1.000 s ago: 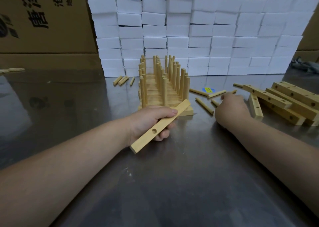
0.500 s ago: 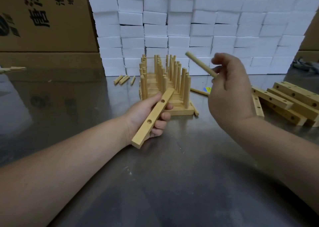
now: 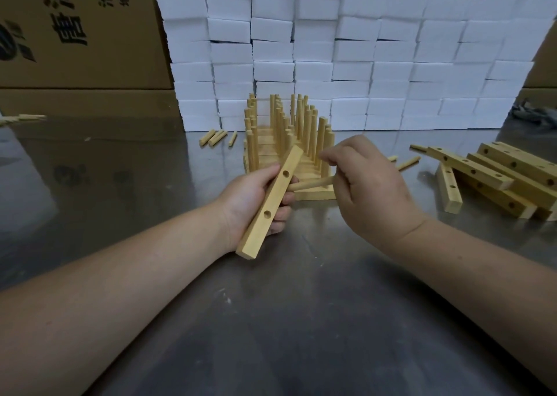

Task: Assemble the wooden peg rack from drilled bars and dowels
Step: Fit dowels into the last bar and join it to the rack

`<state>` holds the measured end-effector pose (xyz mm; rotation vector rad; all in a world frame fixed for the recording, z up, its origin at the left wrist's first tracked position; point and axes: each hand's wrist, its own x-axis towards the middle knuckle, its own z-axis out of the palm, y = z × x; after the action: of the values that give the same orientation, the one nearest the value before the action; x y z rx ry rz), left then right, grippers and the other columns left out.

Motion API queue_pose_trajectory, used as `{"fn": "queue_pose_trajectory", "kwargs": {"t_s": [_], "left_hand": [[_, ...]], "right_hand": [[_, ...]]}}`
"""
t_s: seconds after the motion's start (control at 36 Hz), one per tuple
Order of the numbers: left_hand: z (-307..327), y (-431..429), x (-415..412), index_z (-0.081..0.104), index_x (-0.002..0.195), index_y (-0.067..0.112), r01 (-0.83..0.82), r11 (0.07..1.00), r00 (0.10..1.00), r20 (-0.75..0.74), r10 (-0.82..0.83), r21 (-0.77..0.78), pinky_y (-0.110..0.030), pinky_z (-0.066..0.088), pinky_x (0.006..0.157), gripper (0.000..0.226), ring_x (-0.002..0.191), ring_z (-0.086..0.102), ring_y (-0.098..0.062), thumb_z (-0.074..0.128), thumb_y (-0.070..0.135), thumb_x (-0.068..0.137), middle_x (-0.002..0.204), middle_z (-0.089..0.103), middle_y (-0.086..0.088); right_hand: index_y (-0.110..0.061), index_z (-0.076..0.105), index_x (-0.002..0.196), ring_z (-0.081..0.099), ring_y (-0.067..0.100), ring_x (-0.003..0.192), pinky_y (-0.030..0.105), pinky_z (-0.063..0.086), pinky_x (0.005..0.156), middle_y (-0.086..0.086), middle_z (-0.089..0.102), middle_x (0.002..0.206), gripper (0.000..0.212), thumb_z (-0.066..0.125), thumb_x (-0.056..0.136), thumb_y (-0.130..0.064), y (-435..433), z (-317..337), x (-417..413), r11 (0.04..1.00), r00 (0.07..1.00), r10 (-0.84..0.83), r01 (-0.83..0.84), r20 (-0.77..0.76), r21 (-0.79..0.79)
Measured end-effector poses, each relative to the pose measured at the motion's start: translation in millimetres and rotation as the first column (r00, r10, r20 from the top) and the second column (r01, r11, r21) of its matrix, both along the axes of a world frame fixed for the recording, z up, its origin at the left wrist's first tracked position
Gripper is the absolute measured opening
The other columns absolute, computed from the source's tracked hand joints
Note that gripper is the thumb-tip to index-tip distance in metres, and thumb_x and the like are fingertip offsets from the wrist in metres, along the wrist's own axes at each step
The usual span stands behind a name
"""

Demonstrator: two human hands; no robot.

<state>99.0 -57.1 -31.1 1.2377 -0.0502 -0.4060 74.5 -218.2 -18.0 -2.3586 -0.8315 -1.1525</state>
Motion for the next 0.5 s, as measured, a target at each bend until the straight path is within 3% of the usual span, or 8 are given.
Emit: {"fn": "queue_pose_trajectory", "kwargs": {"t_s": [0.14, 0.22, 0.31, 0.44, 0.5], "left_hand": [[0, -1, 1, 0.054, 0.078, 0.012, -0.031, 0.999, 0.999, 0.008, 0.032, -0.026, -0.013, 0.029, 0.033, 0.038, 0.034, 0.037, -0.01, 0.038, 0.042, 0.096, 0.051, 0.046, -0.001], [0, -2, 1, 0.053, 0.087, 0.014, -0.039, 0.999, 0.998, 0.042, 0.039, -0.002, -0.015, 0.035, 0.036, 0.034, 0.037, 0.045, -0.012, 0.036, 0.041, 0.097, 0.054, 0.052, -0.001], [0, -1, -1, 0.053, 0.106, 0.015, -0.053, 0.998, 0.995, 0.08, 0.052, 0.019, -0.017, 0.042, 0.038, 0.032, 0.04, 0.054, -0.014, 0.033, 0.039, 0.098, 0.058, 0.062, -0.002], [-1, 1, -1, 0.051, 0.094, 0.016, 0.022, 1.0, 0.995, 0.101, -0.022, -0.002, -0.017, 0.036, 0.039, 0.024, 0.037, 0.044, -0.012, 0.039, 0.037, 0.095, 0.055, 0.054, -0.001], [-1, 1, 0, 0.052, 0.094, 0.016, 0.079, 0.996, 0.993, 0.089, -0.077, -0.029, -0.018, 0.034, 0.041, 0.039, 0.038, 0.041, -0.012, 0.032, 0.049, 0.094, 0.057, 0.051, -0.001]], "right_hand": [[-0.008, 0.059, 0.118, 0.057, 0.026, 0.093, 0.024, 0.03, 0.071, 0.008, 0.059, 0.105, 0.031, 0.054, 0.092, -0.025, -3, -8, 7, 0.997, 0.987, -0.064, 0.057, -0.147, -0.053], [-0.017, 0.062, 0.109, 0.057, 0.021, 0.093, 0.026, 0.027, 0.066, 0.001, 0.064, 0.098, 0.03, 0.046, 0.093, -0.037, -6, -9, 10, 0.984, 0.972, -0.147, 0.125, -0.181, -0.128], [-0.016, 0.066, 0.095, 0.058, 0.023, 0.081, 0.03, 0.026, 0.06, 0.002, 0.067, 0.083, 0.029, 0.045, 0.093, -0.036, -7, -11, 10, 0.986, 0.977, -0.165, 0.163, -0.132, -0.028], [-0.016, 0.068, 0.092, 0.047, 0.015, 0.063, 0.029, 0.029, 0.055, -0.007, 0.054, 0.063, 0.026, 0.049, 0.093, -0.033, -11, -9, 11, 0.971, 0.972, -0.157, 0.185, -0.173, 0.154], [-0.015, 0.069, 0.091, 0.044, 0.013, 0.06, 0.028, 0.029, 0.055, -0.014, 0.045, 0.057, 0.023, 0.052, 0.093, -0.029, -10, -9, 9, 0.967, 0.977, -0.133, 0.165, -0.167, 0.193]]}}
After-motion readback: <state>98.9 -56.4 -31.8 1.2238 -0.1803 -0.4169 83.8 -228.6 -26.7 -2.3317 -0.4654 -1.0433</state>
